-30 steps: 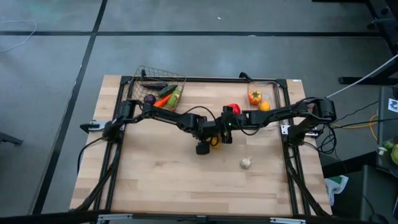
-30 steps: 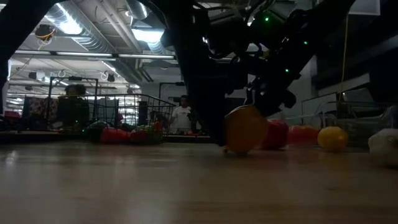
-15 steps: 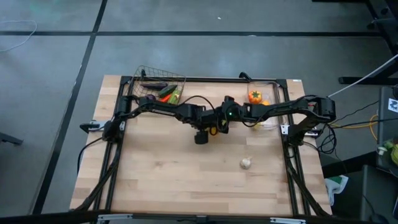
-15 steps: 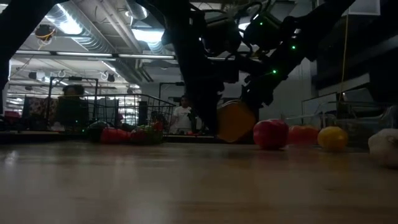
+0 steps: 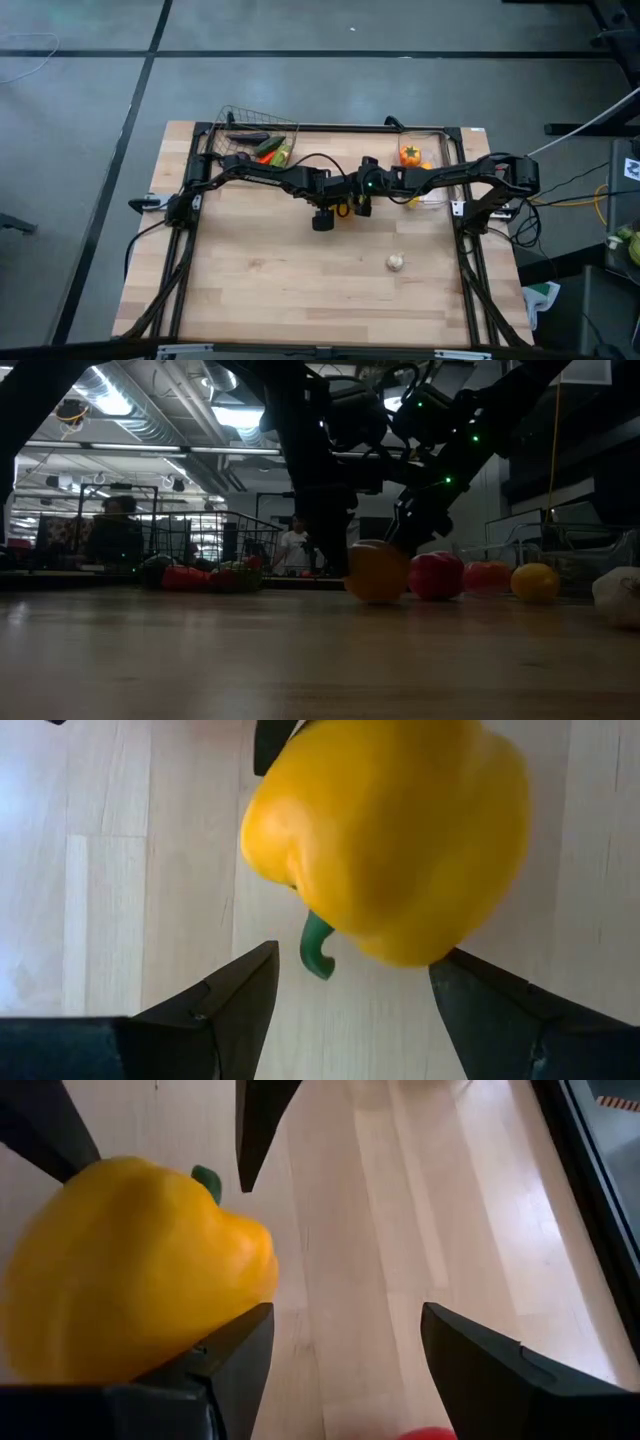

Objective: Sort produce into baskets
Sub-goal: Put the yellow bell pepper into the silver wire basket

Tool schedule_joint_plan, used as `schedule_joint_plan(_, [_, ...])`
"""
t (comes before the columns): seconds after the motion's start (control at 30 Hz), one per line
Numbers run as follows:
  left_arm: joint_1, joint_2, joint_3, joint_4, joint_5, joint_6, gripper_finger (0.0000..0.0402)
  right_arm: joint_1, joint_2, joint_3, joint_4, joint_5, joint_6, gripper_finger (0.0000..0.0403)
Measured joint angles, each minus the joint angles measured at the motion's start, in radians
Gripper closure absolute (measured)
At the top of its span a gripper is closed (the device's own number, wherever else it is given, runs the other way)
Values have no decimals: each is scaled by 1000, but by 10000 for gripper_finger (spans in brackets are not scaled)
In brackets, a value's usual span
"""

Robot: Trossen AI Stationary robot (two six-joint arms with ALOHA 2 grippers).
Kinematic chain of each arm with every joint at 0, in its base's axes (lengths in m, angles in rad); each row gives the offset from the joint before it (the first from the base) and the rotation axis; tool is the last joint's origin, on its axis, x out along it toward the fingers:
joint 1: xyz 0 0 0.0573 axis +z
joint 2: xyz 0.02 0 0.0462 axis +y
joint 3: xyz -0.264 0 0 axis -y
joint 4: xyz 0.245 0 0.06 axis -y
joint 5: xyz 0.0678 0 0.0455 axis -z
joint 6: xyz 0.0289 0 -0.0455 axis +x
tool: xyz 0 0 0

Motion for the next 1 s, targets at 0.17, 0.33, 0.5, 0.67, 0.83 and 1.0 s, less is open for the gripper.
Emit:
schedule_joint_plan(0.17, [-1,0,0,0,1,-7,147,0,0,-1,1,14,-1,150])
schedule_joint_plan(0.33, [-2,0,1,-15,2,-12,147,0,0,-1,2,150,-3,150])
schedule_joint_plan(0.5, [-3,0,2,-73,4,-14,147,0,0,-1,-6,216,-4,150])
schedule_joint_plan(0.67, [-4,0,4,-91,4,-39,147,0,-44,-3,-38,216,-26,150])
schedule_joint_plan(0.83, [-3,-6,4,-96,7,-43,147,0,-180,-3,-154,218,-26,150])
schedule_joint_plan(1.0, [-7,-9,22,-93,7,-42,147,0,-374,-3,-325,207,-19,150])
